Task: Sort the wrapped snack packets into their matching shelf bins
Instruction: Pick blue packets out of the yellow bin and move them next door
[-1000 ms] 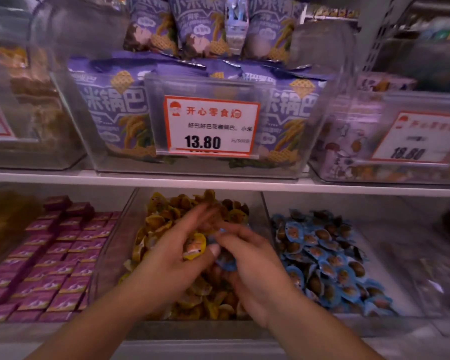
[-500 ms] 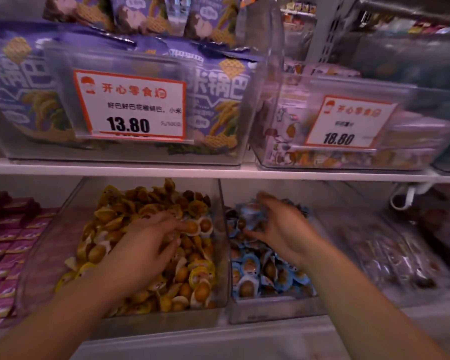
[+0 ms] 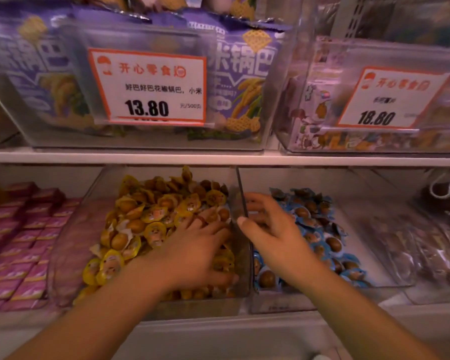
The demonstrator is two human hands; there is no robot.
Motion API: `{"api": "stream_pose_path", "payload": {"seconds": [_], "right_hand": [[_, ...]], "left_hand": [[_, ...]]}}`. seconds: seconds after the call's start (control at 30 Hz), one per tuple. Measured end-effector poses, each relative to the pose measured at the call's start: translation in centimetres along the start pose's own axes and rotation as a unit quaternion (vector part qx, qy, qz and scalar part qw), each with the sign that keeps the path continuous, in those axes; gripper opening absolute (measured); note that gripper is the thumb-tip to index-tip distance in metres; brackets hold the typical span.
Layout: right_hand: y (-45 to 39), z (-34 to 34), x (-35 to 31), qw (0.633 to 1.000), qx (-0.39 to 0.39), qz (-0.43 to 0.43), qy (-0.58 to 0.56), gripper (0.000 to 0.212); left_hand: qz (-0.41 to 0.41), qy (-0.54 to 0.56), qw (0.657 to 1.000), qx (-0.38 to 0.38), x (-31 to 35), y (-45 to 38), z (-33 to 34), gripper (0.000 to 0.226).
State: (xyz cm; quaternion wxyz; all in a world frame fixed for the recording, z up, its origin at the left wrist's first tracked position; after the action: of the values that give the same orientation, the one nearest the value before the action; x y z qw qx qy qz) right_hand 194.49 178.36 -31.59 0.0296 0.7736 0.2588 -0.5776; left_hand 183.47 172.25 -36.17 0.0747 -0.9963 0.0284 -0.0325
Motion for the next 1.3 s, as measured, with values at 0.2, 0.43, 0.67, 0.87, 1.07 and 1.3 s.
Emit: {"api": "stream_pose_path", "payload": {"seconds": [0.2, 0.43, 0.67, 0.87, 1.07, 1.3], "right_hand": [[-0.5, 0.1, -0.1, 1.000, 0.008, -0.002, 0.004, 0.055], [-0.5, -0.2, 0.2, 0.999, -0.011, -0.016, 0.032, 0.068], [-0.7, -0.2, 0.8, 1.000, 0.010, -0.018, 0.015, 0.046], [-1.1, -0.6, 1.3, 0.998, 0.022, -0.028, 0.059, 0.036], [-1.1, -0.5, 0.9, 0.995, 0.016, -0.045, 0.090, 0.032], [-1.1, -0.3, 0.3, 0.994, 0.028, -0.058, 0.089, 0.031]], "left_hand": [[-0.025, -0.071, 0.997, 0.012, -2.2, -0.9, -2.6, 0.048], [-0.113, 0.207, 0.972, -0.009, -5.5, 1.6, -5.8, 0.026], [-0.005, -0.077, 0.997, 0.013, -2.0, -5.3, -0.9, 0.057], [0.012, -0.081, 0.994, 0.075, -4.3, -1.4, -1.6, 0.046], [-0.020, -0.041, 0.998, 0.032, -5.7, 1.1, -4.0, 0.050], [-0.030, -0.039, 0.992, 0.113, -2.6, -5.0, -4.5, 0.032]]}}
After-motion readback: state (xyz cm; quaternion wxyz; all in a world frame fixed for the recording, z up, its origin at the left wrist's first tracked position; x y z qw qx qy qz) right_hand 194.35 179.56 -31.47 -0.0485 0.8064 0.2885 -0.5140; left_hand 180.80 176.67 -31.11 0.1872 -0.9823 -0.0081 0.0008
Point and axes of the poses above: each hand's wrist, its own y-axis away from the middle knuckle, its own z-axis out of the palm, x = y × z, the point moved 9 cm from there along -y, towards the middle knuckle, and after that the axes turned 14 degrees about x, right-handed, at the moved point
